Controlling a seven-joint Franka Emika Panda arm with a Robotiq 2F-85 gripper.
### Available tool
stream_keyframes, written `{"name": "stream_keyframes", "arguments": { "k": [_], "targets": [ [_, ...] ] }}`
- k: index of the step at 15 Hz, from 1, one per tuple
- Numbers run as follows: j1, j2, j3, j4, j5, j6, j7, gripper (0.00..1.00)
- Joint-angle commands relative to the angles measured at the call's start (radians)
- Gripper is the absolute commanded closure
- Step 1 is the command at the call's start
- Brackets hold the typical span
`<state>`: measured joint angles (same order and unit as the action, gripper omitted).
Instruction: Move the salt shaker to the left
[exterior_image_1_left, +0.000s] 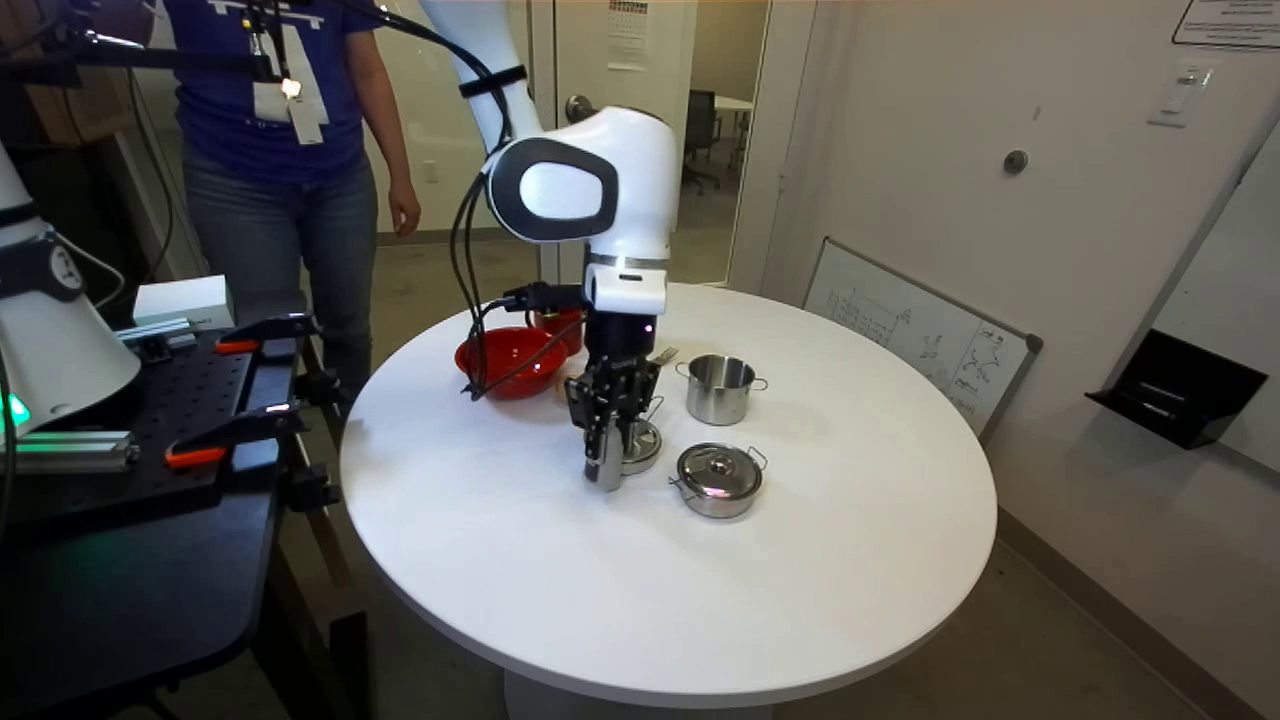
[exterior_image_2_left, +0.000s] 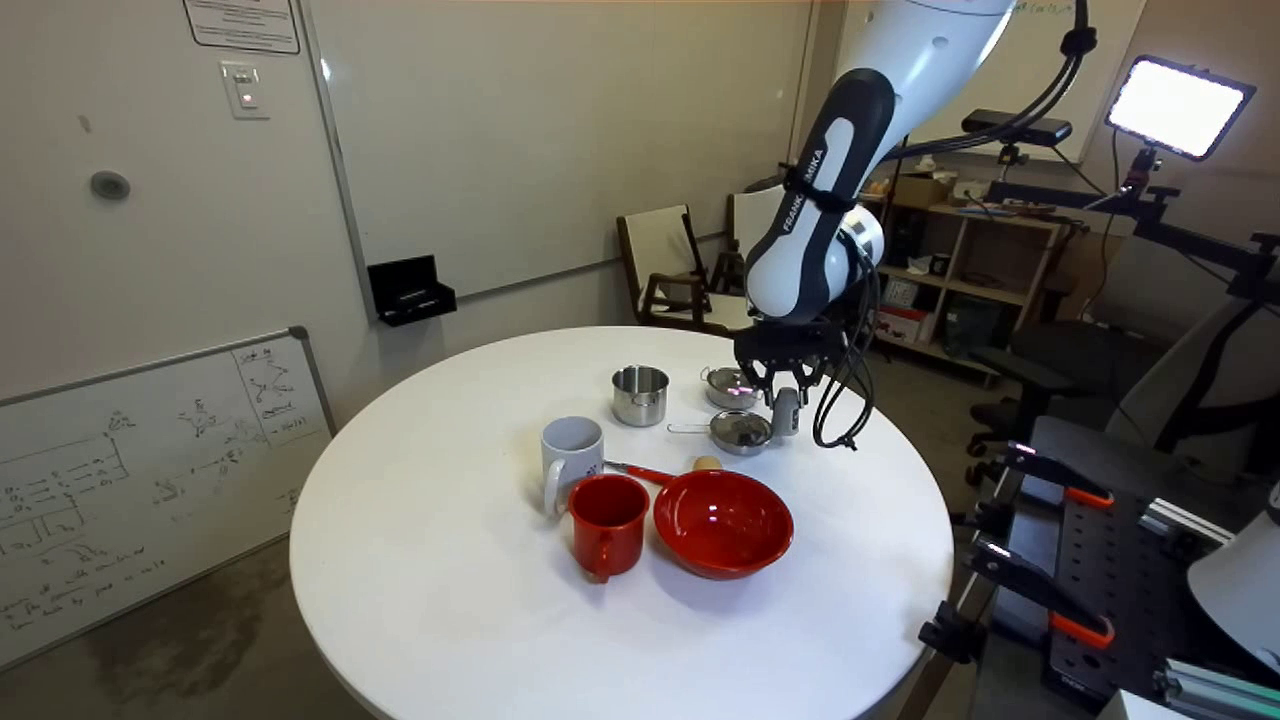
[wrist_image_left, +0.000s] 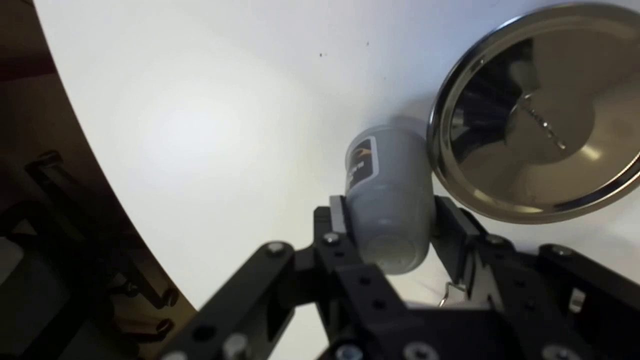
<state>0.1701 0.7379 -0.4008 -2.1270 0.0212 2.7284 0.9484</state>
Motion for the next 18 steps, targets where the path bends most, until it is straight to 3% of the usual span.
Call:
{"name": "stream_keyframes", "arguments": {
  "k": [1,5,9,18],
  "targets": [
    [0.06,-0.086,-0.02,-0.091,-0.005,0.011,0.08,0.81],
    [0.092,-0.129,-0.03,-0.134,-0.021,-0.03,0.164,0.81],
    [0.081,-0.15,-0.01,-0.152,-0.037,-0.068,0.187,0.81],
    [-0.021,-0.106,0.133,-0.127,-0.012,-0.026,0.056,0.81]
  ]
}}
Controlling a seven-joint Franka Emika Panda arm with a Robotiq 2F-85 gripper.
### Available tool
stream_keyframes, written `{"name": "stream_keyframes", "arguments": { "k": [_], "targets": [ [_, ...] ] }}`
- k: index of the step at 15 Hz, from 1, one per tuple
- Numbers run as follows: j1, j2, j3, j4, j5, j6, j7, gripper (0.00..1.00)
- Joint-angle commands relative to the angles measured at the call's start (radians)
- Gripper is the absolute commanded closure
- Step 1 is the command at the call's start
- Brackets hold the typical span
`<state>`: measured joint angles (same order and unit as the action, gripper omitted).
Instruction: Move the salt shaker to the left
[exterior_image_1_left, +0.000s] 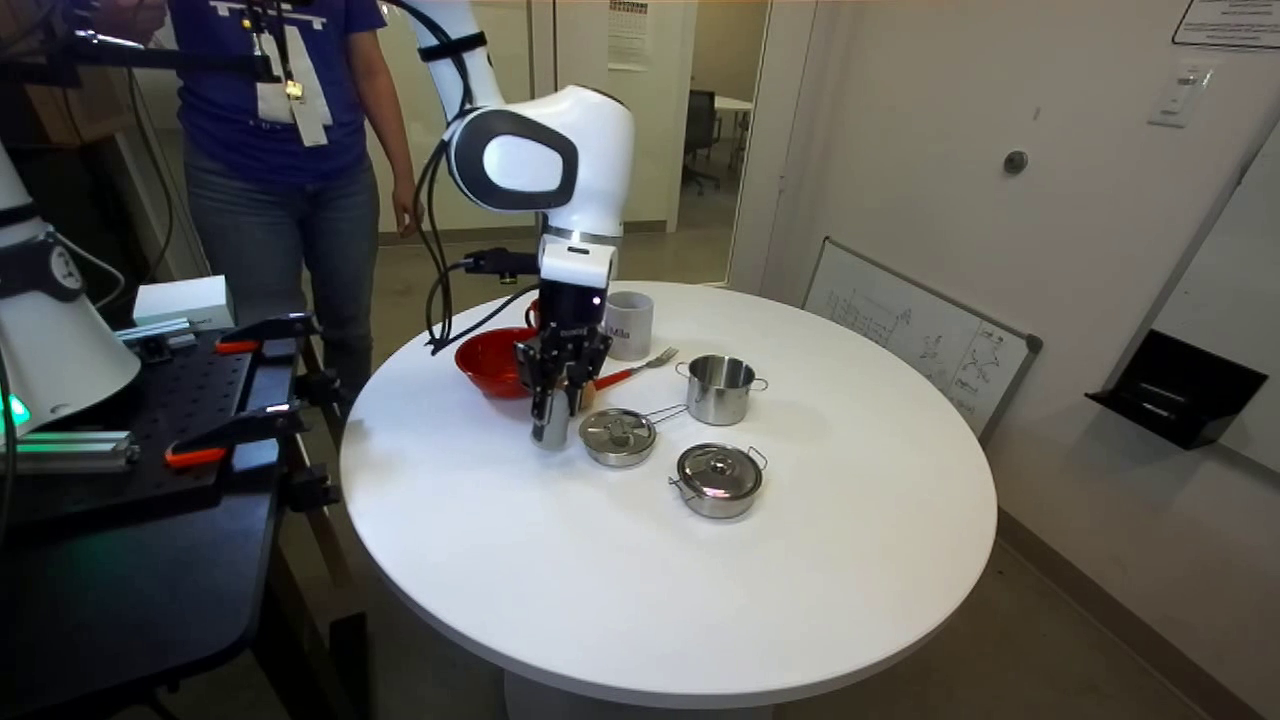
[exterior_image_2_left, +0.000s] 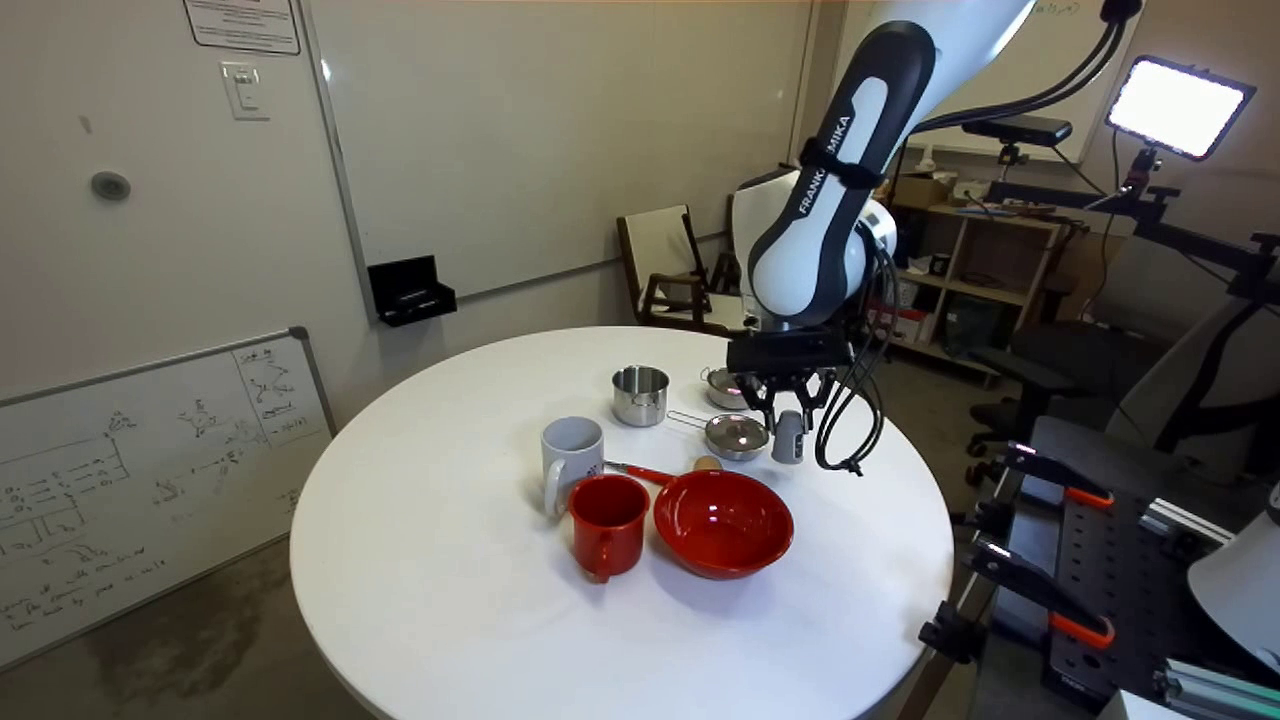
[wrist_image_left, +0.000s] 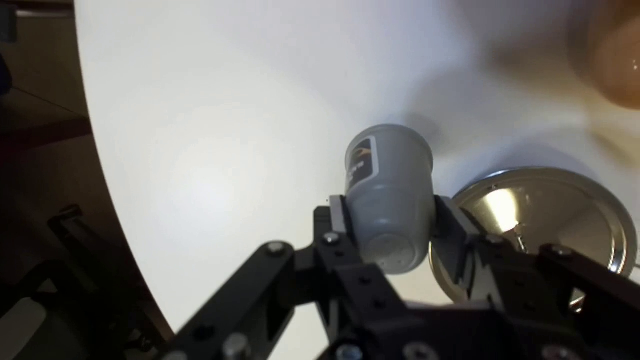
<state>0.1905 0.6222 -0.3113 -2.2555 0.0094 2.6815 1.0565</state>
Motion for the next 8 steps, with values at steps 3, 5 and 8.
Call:
{"name": "stream_keyframes", "arguments": {
  "k": [3,5,8],
  "targets": [
    [-0.059,0.041,0.064,0.002,0.009,0.045,-0.074,0.81],
    [-0.081,0.053,0.079,-0.004,0.029,0.09,-0.088,0.81],
    [-0.107,0.077,0.102,-0.007,0.057,0.169,-0.117,0.81]
  ]
}}
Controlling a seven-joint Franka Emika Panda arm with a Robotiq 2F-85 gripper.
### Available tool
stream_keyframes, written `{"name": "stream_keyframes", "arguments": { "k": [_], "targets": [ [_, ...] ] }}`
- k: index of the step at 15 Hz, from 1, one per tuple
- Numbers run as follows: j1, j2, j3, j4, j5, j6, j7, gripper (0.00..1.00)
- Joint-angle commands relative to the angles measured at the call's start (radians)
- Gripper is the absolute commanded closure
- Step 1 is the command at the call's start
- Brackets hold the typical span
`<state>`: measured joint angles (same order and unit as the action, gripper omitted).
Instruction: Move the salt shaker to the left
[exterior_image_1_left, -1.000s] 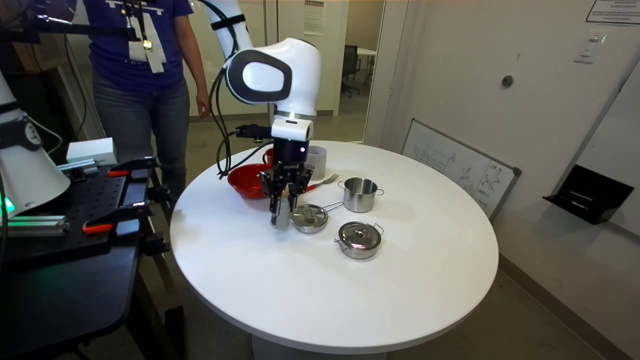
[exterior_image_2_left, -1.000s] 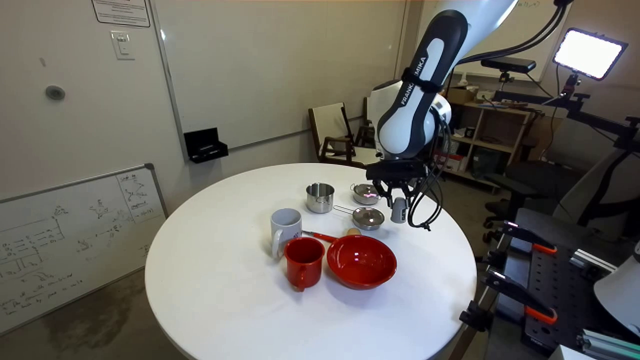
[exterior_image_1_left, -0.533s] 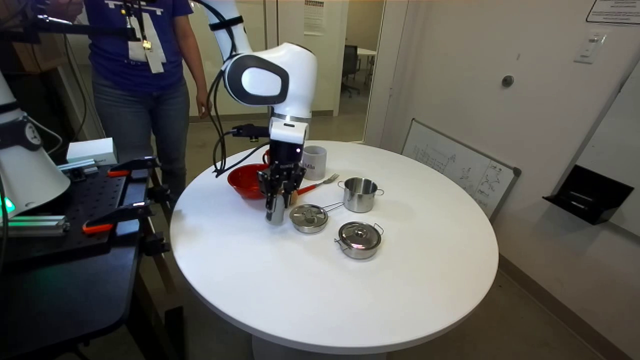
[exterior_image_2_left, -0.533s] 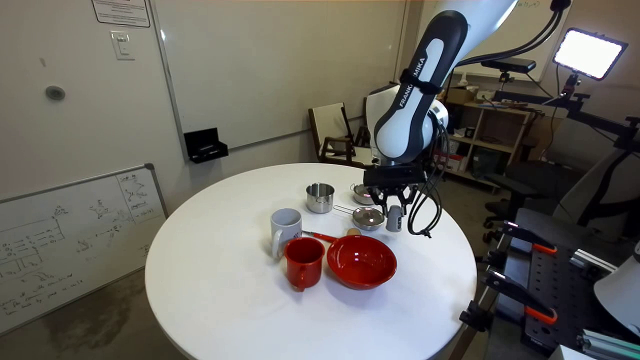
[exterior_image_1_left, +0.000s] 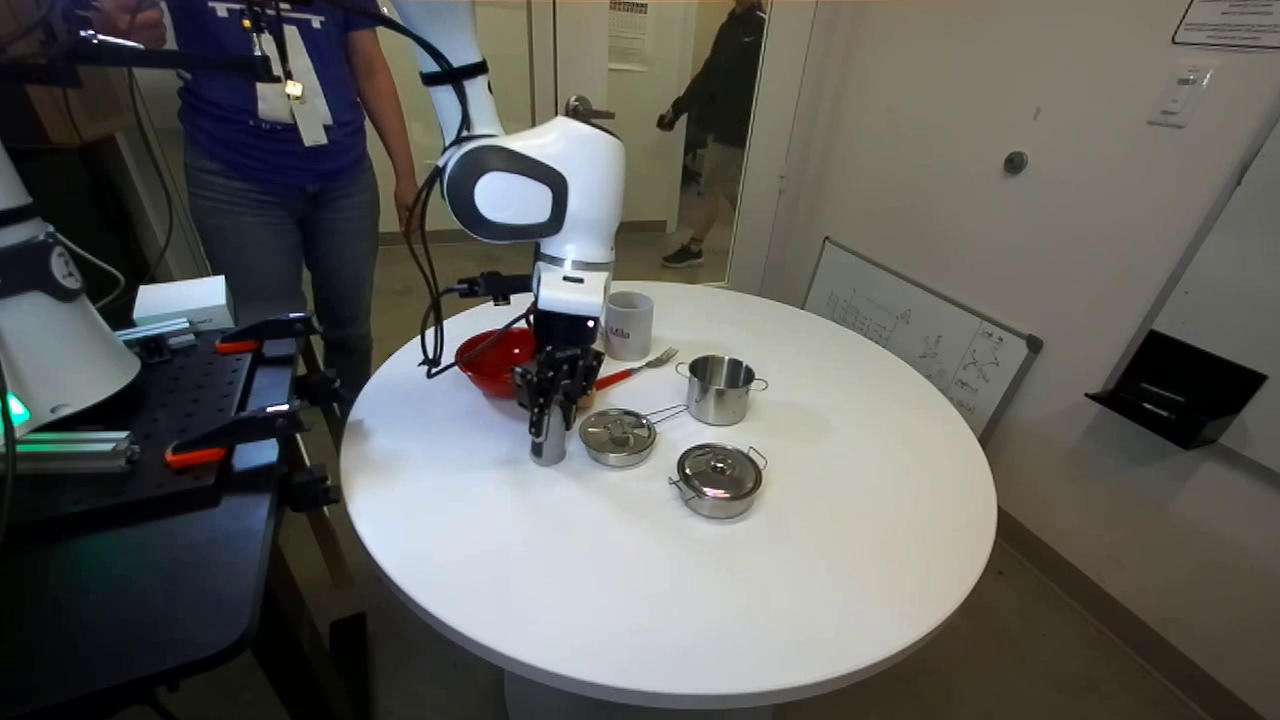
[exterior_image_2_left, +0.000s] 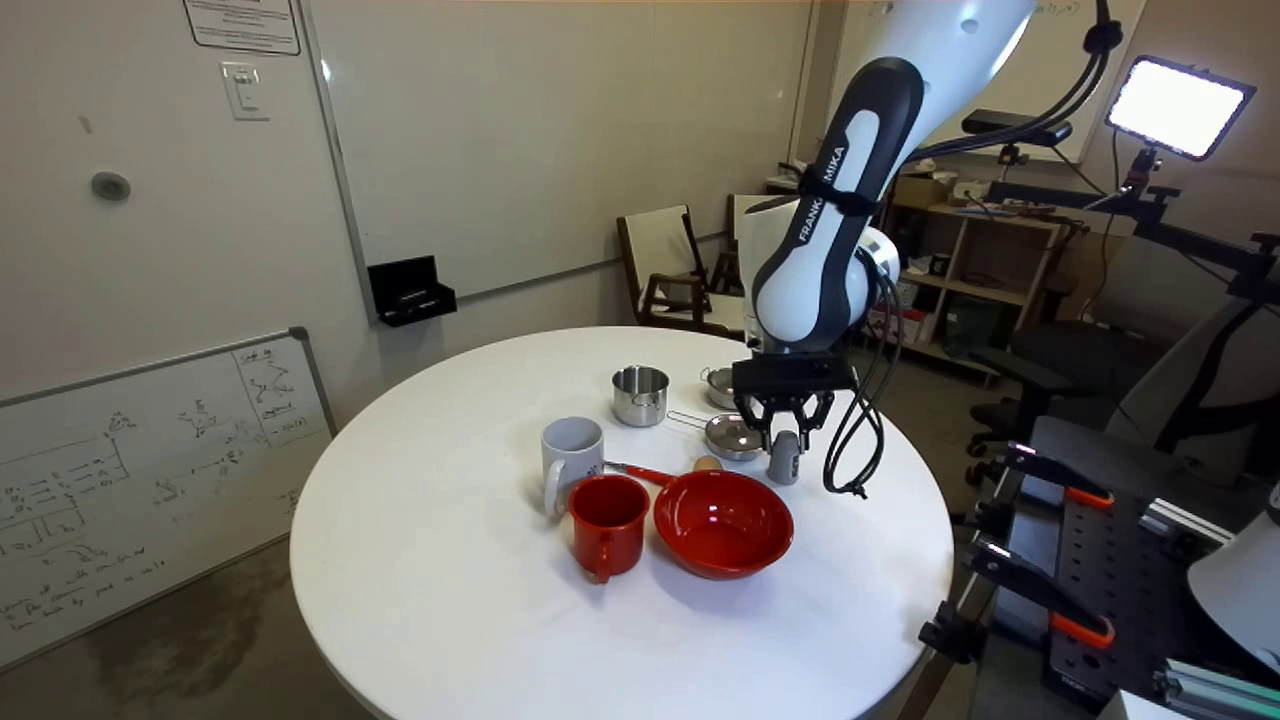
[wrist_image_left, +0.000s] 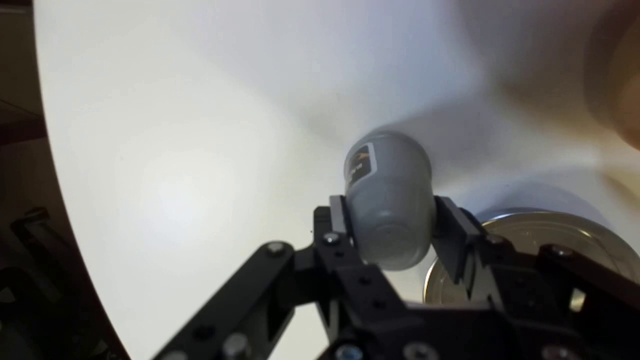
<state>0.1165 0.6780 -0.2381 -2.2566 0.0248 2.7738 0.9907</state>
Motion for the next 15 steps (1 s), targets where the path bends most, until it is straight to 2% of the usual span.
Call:
{"name": "stream_keyframes", "arguments": {
  "k": [1,2,3,5,9,12,15],
  "targets": [
    [-0.038,0.018,0.032,-0.008,0.049,0.085,-0.06,0.81],
    [-0.04,0.015,0.034,-0.011,0.055,0.088,-0.069,0.73],
    [-0.04,0.016,0.034,-0.011,0.058,0.088,-0.078,0.31],
    [-0.029,0.011,0.023,-0.016,0.058,0.081,-0.087,0.29],
    [-0.003,0.002,-0.001,-0.037,0.051,0.071,-0.074,0.02],
    [0.024,-0.019,-0.032,-0.063,0.043,0.079,-0.058,0.0],
    [0.076,-0.05,-0.091,-0.087,0.026,0.074,-0.031,0.0]
  ]
}}
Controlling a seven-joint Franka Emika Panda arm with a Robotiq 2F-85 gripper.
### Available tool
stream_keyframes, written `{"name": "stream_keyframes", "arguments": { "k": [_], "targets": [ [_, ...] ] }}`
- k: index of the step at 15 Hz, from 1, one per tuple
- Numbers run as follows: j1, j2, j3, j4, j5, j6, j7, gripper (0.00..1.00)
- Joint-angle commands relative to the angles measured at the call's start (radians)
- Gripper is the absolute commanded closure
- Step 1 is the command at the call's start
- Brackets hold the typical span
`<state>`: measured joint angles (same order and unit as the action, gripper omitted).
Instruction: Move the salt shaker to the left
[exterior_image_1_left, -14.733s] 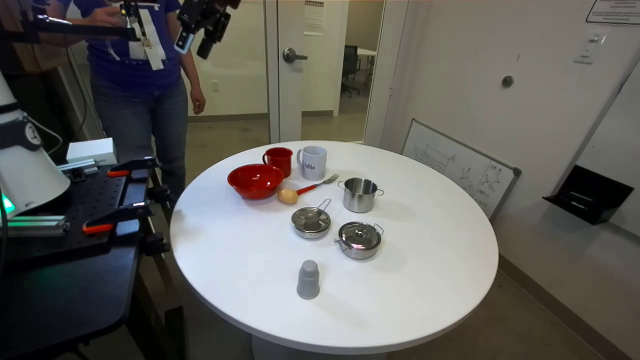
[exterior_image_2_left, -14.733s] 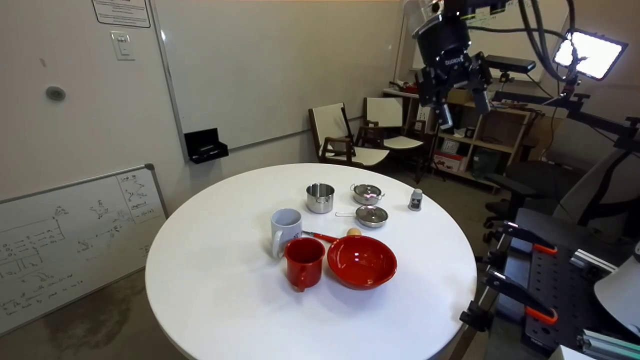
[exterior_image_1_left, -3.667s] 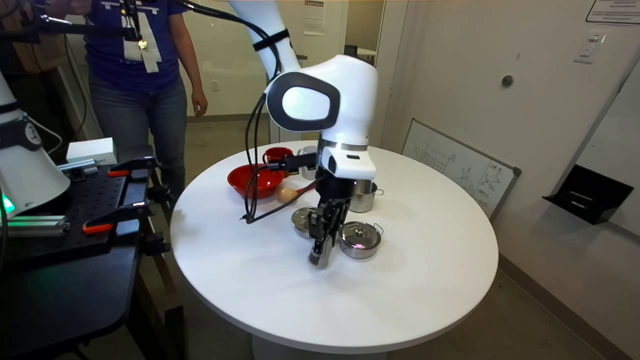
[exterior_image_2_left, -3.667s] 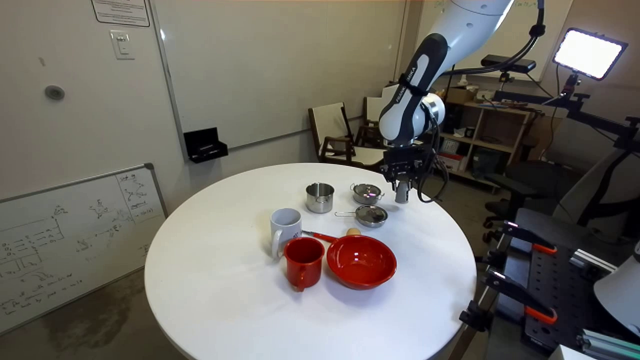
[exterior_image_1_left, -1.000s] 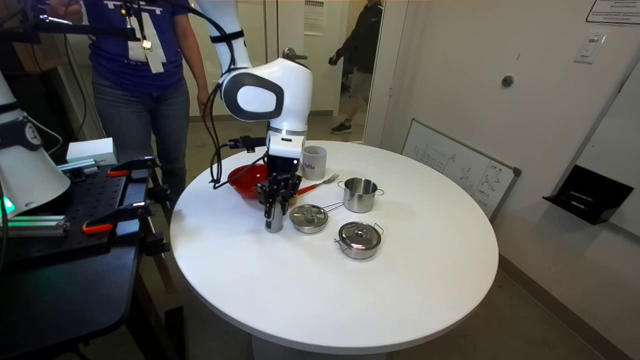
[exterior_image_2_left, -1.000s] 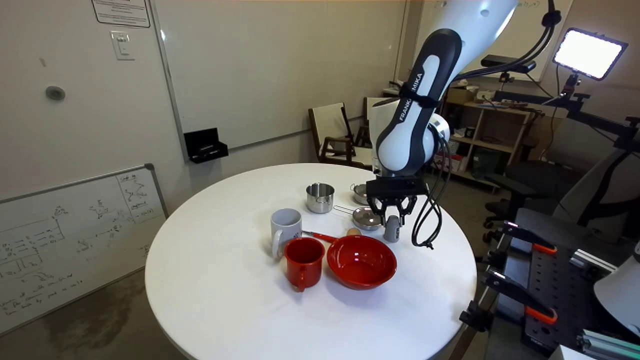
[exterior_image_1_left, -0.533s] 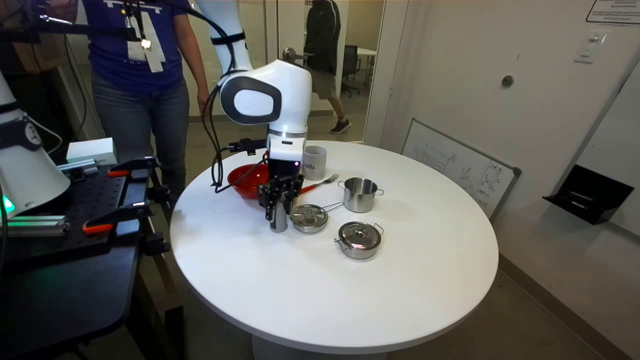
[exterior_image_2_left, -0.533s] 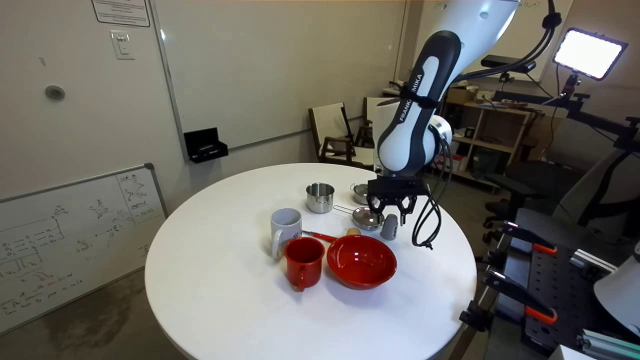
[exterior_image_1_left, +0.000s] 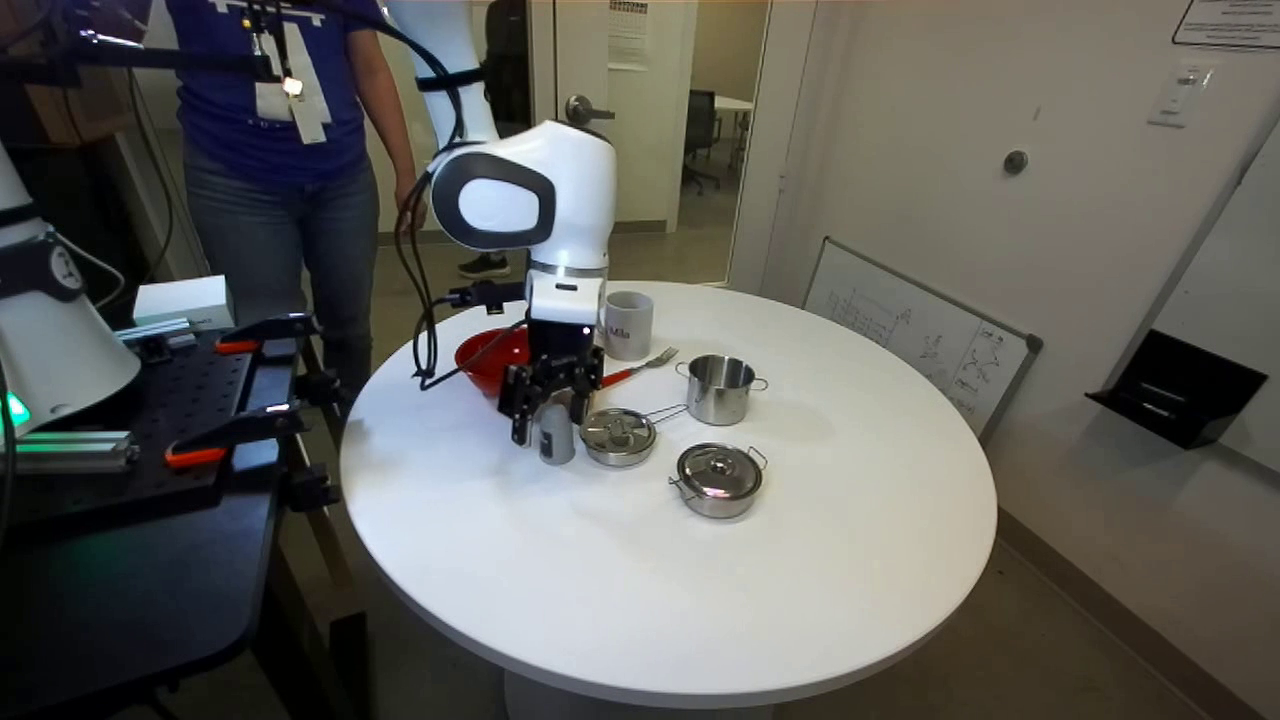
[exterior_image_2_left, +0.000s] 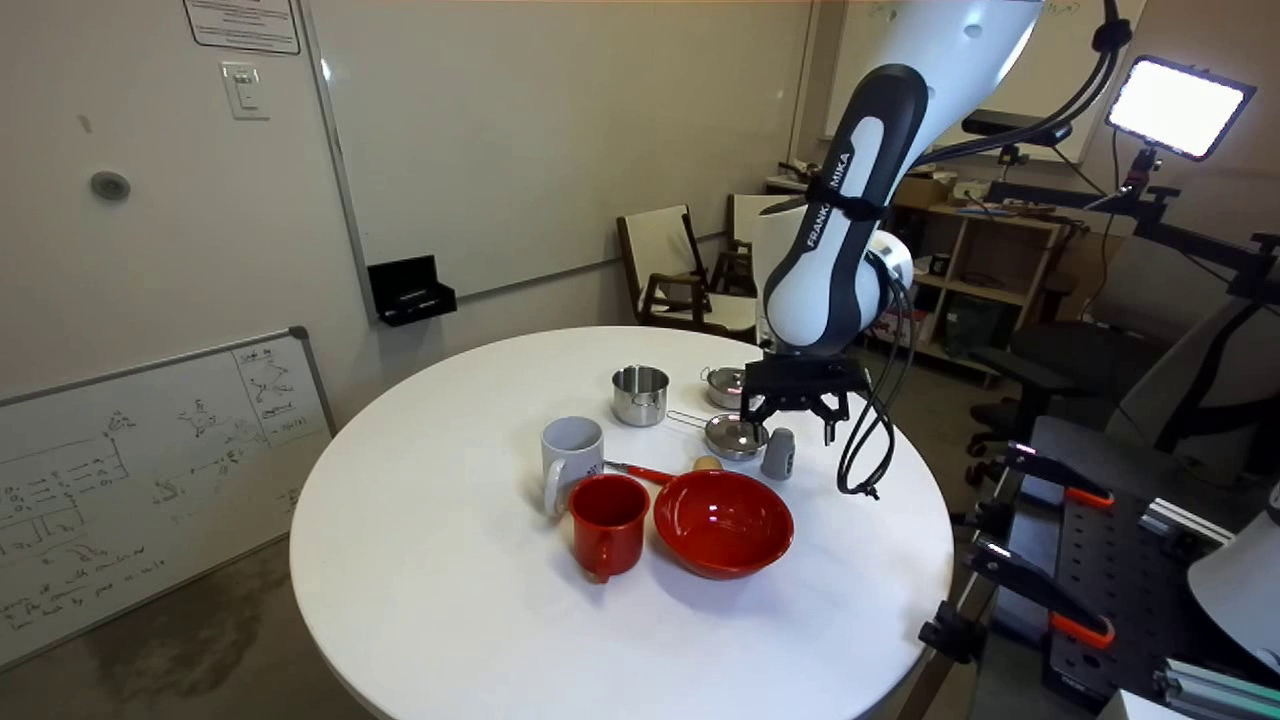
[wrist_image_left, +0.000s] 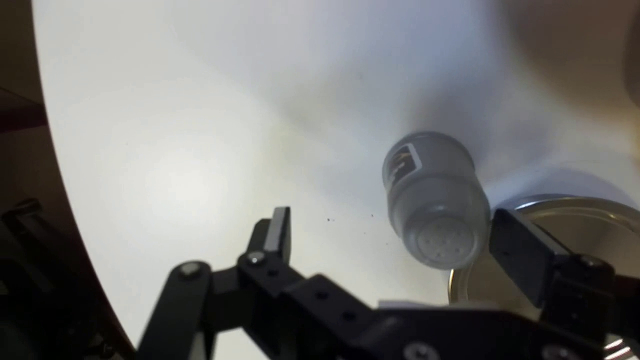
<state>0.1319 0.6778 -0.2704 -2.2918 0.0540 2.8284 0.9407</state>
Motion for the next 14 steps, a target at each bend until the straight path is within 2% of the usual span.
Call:
{"name": "stream_keyframes", "arguments": {
  "k": [1,7,10,11,14],
  "targets": [
    [0.082,-0.055,-0.083,-0.056,-0.009,0.017,0.03,0.0],
    [0.165,-0.106,-0.231,-0.059,-0.061,0.01,0.079,0.0],
    [0.167,-0.124,-0.288,-0.045,-0.082,-0.01,0.089,0.0],
    [0.136,-0.092,-0.241,-0.026,-0.067,-0.001,0.069,0.0],
    [0.134,-0.106,-0.267,-0.026,-0.076,-0.002,0.071,0.0]
  ]
}}
